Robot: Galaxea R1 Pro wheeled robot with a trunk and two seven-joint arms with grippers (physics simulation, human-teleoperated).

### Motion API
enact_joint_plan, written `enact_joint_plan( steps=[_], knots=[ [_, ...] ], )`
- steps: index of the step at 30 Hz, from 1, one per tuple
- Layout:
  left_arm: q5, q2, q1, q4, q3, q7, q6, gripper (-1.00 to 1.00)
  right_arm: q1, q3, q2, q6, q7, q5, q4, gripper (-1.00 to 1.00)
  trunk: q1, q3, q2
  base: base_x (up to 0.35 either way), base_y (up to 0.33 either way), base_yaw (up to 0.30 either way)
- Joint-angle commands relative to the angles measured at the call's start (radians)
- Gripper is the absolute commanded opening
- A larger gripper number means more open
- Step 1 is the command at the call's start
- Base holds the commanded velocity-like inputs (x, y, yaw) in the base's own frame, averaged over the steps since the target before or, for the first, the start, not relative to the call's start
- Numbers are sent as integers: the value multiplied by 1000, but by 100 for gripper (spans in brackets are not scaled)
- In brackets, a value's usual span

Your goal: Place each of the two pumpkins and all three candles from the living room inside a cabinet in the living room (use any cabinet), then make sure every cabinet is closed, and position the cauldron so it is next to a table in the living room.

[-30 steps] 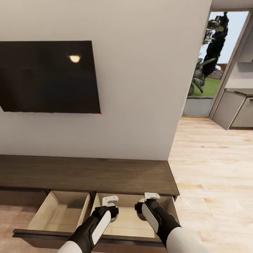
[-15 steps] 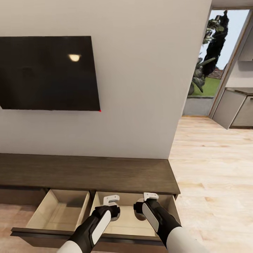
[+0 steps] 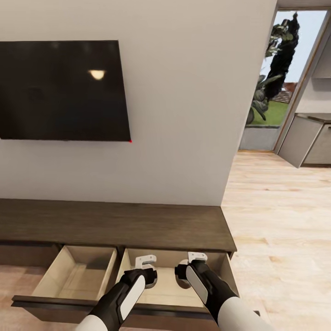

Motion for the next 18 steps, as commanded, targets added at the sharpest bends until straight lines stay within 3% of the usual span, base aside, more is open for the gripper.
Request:
enact_joint_plan(
  steps=[1, 18],
  knots=[
    [10, 1, -1, -2, -4, 10, 2, -100, -1, 3, 0, 2, -9, -8, -2, -100, 4, -4, -8, 0, 0, 0],
    [11, 1, -1, -2, -4, 10, 1, -100, -1, 3, 0, -27, -11, -2, -1, -100, 69, -57, -127, 0, 0, 0]
  ],
)
